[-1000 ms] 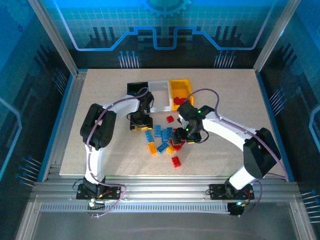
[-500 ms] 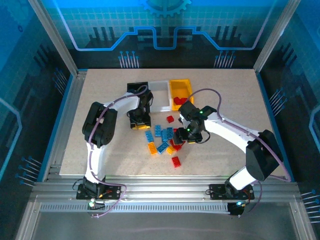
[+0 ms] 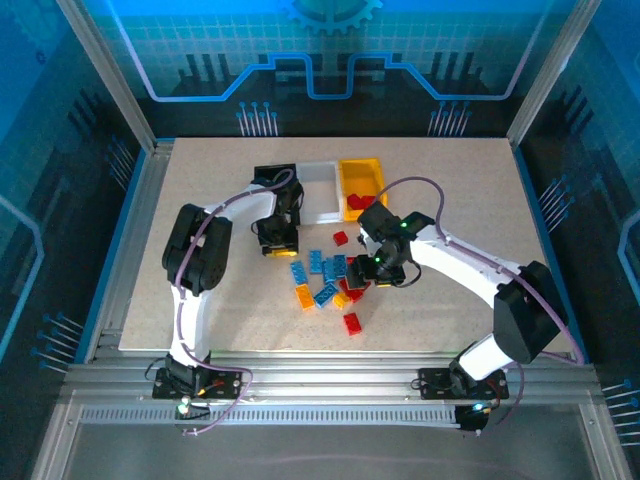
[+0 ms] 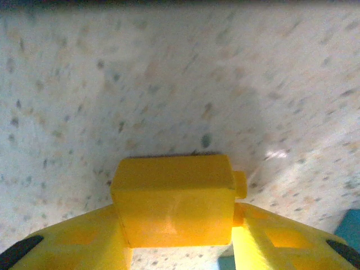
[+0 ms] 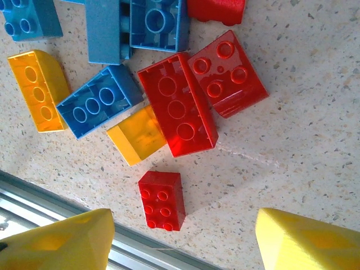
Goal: Sort the legos into containers by color
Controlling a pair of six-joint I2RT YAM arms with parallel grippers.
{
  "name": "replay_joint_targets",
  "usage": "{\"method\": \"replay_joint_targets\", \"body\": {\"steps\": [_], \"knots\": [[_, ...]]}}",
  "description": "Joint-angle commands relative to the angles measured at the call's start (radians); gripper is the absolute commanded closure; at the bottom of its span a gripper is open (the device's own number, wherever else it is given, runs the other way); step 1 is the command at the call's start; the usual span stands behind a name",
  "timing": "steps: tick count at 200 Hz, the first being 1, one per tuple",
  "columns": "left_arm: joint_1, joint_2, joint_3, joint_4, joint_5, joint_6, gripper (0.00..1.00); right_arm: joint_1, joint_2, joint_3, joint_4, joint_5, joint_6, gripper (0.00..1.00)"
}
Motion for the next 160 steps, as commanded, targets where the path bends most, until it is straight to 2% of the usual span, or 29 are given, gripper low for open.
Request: {"method": "replay_joint_targets", "body": {"steps": [1, 47, 109, 160], "knots": [[0.013, -0.082, 0.009, 0.036, 0.035, 0.062, 0.55, 0.000, -0.030, -0.013, -0.020, 0.003, 0.020, 0.31], [0.044, -0.140, 0.155, -0.048, 0.036, 0.102, 0.53, 0.001, -0.028, -0.004, -0.016, 0.010, 0.038, 0.31], [0.123, 0.118, 0.604, -0.178, 0.025, 0.163, 0.46, 0.006, -0.024, 0.057, -0.059, 0.045, 0.046, 0.31], [0.181, 0.195, 0.669, -0.159, 0.066, 0.157, 0.38, 0.013, -0.064, 0.051, -0.083, 0.077, 0.091, 0.31]]}}
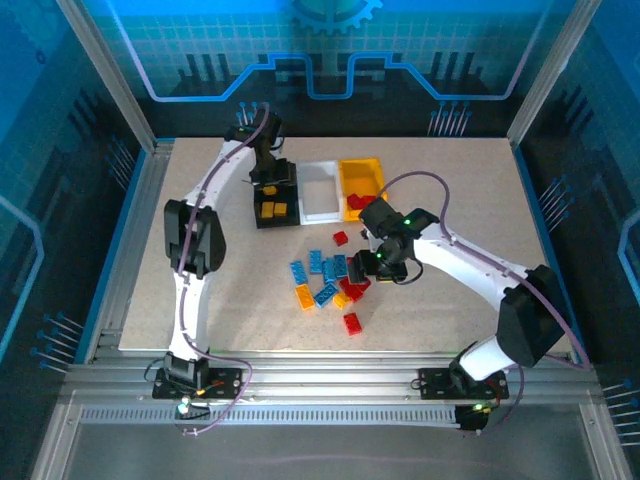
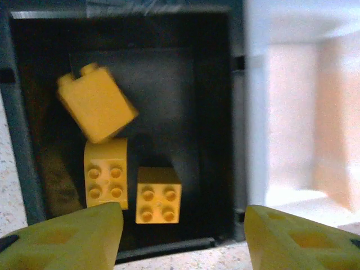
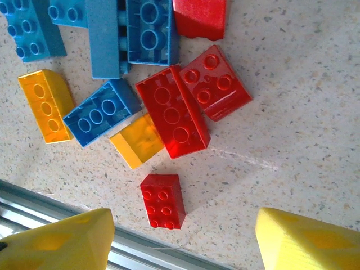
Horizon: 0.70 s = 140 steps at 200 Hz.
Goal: Sort the legos into containers by color
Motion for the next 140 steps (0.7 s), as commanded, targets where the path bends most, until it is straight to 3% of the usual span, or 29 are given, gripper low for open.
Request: {"method": "replay_joint_targets", "body": {"steps": [1, 41, 54, 89, 140], "knots": [[0.024, 0.015, 0.030, -0.044, 0.044, 0.015, 0.38, 0.012, -0.039, 0.013, -0.043, 0.028, 0.041, 0.31], [0.028, -0.098, -0.071, 0.020, 0.095, 0.046, 0.19, 0.060, -0.031, 0.037, -0.058, 0.059, 0.073, 0.31], [0.026, -0.177, -0.161, 0.074, 0.111, 0.058, 0.01, 0.087, -0.011, 0.064, -0.070, 0.078, 0.077, 0.31], [0.028, -0.481, -0.491, 0.261, 0.212, 0.003, 0.01, 0.146, 0.071, 0.148, -0.089, 0.105, 0.071, 0.31], [0.028, -0.805, -0.878, 0.354, 0.401, -0.137, 0.01, 0.159, 0.247, 0.341, -0.125, 0.097, -0.008, 0.32]]}}
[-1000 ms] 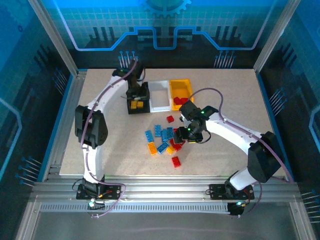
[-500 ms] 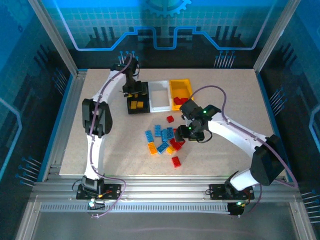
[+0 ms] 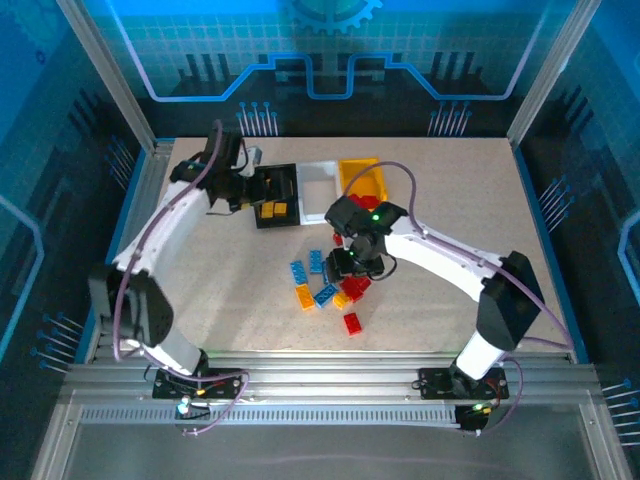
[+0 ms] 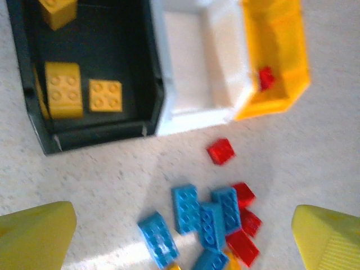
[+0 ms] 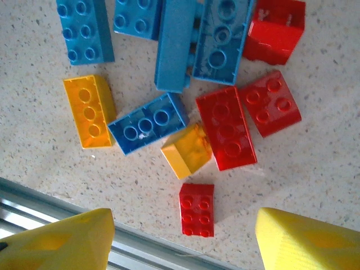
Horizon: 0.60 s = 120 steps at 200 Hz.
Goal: Sort the legos into containers by color
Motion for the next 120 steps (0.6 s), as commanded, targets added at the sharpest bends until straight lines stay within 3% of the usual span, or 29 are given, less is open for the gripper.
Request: {"method": "replay_joint_targets", "body": {"steps": [1, 54, 89, 120], "knots": [[0.001, -0.092, -0.165, 0.064, 0.123, -0.089, 0.01, 0.002, 0.082, 0.105, -0.045, 0.005, -0.054, 0.32], [0.000, -0.351, -0.385, -0.089, 0.066, -0.173, 0.01, -0.013, 0.348, 0.364, -0.039, -0.150, -0.148, 0.34], [0.001, -0.456, -0.414, -0.208, 0.016, -0.192, 0.01, -0.010, 0.507, 0.517, -0.089, -0.114, -0.117, 0.37], [0.001, -0.499, -0.434, -0.225, 0.023, -0.192, 0.01, -0.010, 0.594, 0.613, -0.130, -0.002, -0.070, 0.40]]}}
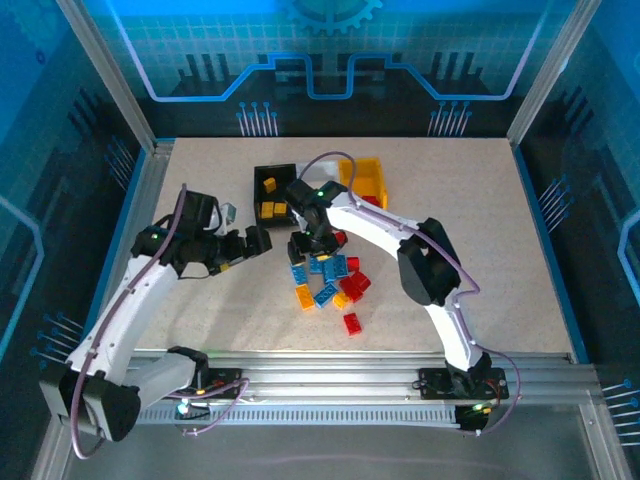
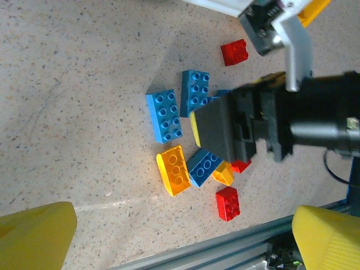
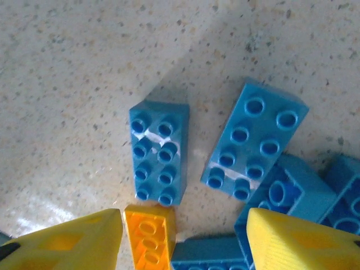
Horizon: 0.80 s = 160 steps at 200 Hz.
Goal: Sort the legos into containers by color
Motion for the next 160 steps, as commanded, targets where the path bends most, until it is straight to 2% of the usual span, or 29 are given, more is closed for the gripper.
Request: {"method": "replay_joint_targets", "body": {"steps": [1, 22, 45, 93, 131, 160], "knots": [[0.002, -0.019, -0.033, -0.073, -0.003, -0.030, 0.01, -0.004, 0.059, 0.095, -0.086, 0.085, 0.040, 0.40], [0.001, -0.023, -0.040, -0.074, 0.018, -0.020, 0.01, -0.007, 0.095, 0.135, -0.113, 0.156, 0.062, 0.40], [0.001, -0.035, -0.030, -0.091, 0.014, -0.024, 0.01, -0.022, 0.112, 0.146, -0.129, 0.172, 0.074, 0.41], [0.000, -0.108, -0.036, -0.119, -0.042, -0.111, 0.01, -0.051, 0.153, 0.127, -0.074, 0.146, 0.018, 0.43], [0.000, -0.187, -0.066, -0.132, -0.053, -0.204, 0.01, -0.051, 0.218, 0.189, -0.082, 0.112, -0.012, 0.43], [0.000, -0.169, -0.058, -0.129, -0.062, -0.197, 0.01, -0.055, 0.244, 0.200, -0.062, 0.102, -0.008, 0.43]]}}
